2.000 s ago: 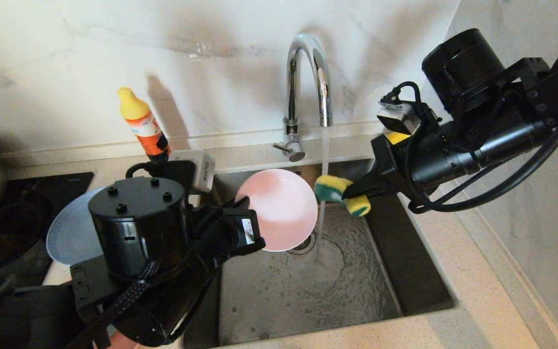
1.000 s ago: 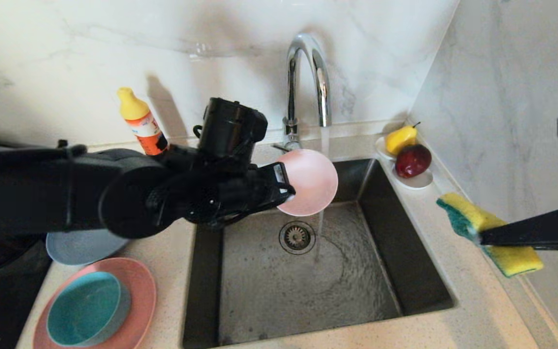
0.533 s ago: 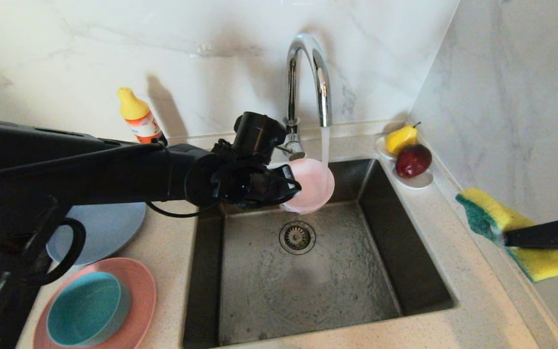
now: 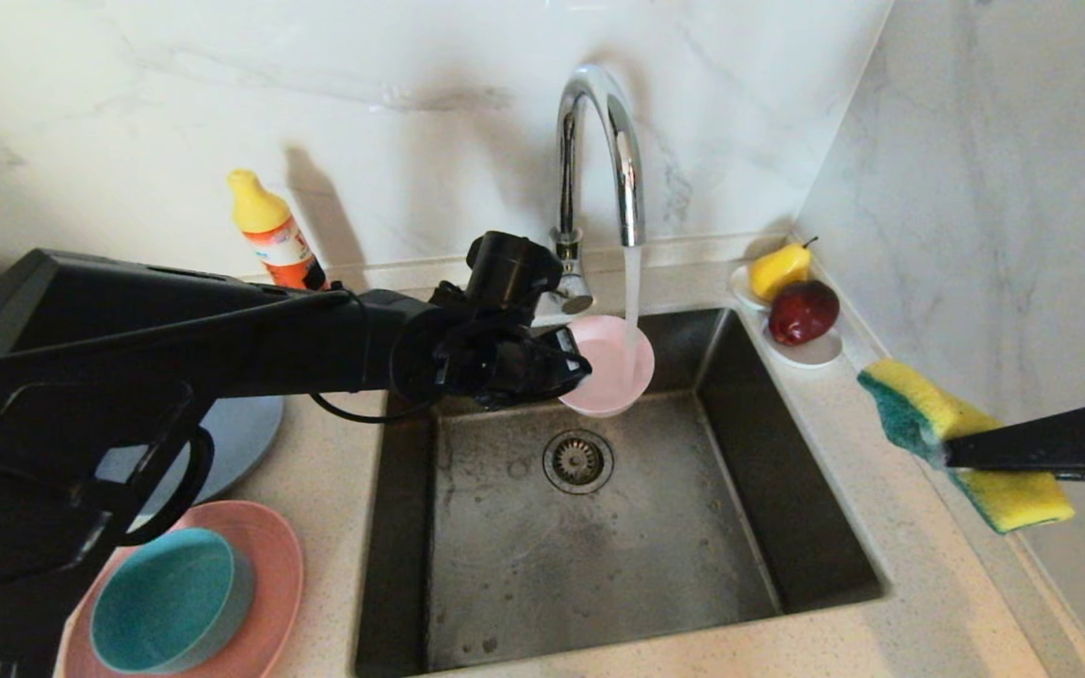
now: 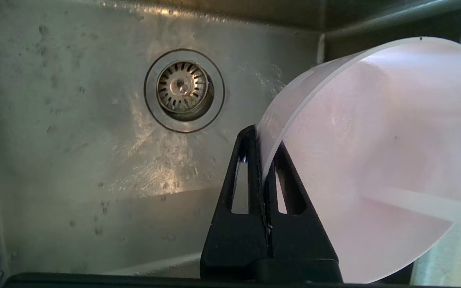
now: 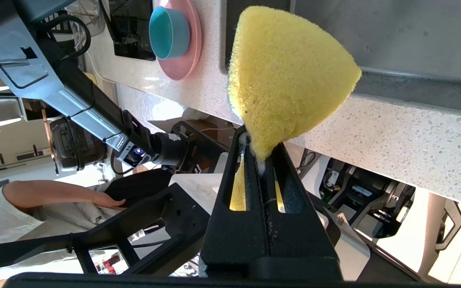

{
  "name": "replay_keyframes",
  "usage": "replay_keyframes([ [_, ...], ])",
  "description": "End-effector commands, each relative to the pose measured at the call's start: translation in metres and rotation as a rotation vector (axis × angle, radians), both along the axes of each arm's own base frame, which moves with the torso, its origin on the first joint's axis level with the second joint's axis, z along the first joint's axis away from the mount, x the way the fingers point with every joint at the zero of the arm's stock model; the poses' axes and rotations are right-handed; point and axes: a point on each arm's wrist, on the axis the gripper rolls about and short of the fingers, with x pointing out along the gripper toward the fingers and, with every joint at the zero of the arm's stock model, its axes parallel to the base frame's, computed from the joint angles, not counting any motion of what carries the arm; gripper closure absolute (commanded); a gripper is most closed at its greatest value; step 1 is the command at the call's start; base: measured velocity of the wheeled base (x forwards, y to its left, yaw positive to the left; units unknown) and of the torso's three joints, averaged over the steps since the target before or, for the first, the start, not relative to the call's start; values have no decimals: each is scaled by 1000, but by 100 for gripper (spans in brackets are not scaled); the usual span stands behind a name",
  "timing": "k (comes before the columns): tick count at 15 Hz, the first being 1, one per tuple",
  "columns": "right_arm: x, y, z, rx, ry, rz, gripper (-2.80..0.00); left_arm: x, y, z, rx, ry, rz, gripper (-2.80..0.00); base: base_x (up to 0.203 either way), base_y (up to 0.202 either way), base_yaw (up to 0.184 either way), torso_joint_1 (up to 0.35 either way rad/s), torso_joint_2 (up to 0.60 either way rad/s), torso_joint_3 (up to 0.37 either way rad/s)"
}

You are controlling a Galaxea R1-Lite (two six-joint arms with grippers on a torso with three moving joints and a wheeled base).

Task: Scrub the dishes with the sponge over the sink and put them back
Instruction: Rinse the bowl

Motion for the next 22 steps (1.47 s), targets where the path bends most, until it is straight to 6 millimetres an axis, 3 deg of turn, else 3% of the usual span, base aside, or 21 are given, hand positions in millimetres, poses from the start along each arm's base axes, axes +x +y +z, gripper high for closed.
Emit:
replay_keyframes([
  [1, 3, 1, -3, -5, 19, 1, 0, 0, -1, -3, 1, 9, 2, 0, 0, 0, 0, 0, 0, 0],
  [6, 7, -3, -15, -7, 23, -32, 0, -11, 0, -9, 29, 47, -11, 0, 0, 0, 0, 0, 0, 0],
  [8, 8, -5, -18, -9, 28, -46, 0, -22, 8, -14, 71, 70, -3, 0, 0, 0, 0, 0, 0, 0],
  [10, 9, -4, -21, -13, 41, -43, 0, -42, 23, -4, 101, 30, 22, 0, 0, 0, 0, 0, 0, 0],
  [13, 25, 2, -27, -13, 81, -12, 0, -69, 45, -1, 130, -108, 11, 0, 0, 0, 0, 0, 0, 0],
  [15, 30, 3, -24, -8, 79, -15, 0, -82, 58, 1, 125, -293, -7, 0, 0, 0, 0, 0, 0, 0],
  [18, 29, 3, -27, -10, 97, -22, 0, -96, 82, 20, 119, -618, 23, 0, 0, 0, 0, 0, 0, 0],
  [22, 26, -5, -33, -15, 110, -58, 0, -116, 103, 51, 99, -741, 69, 0, 0, 0, 0, 0, 0, 0],
])
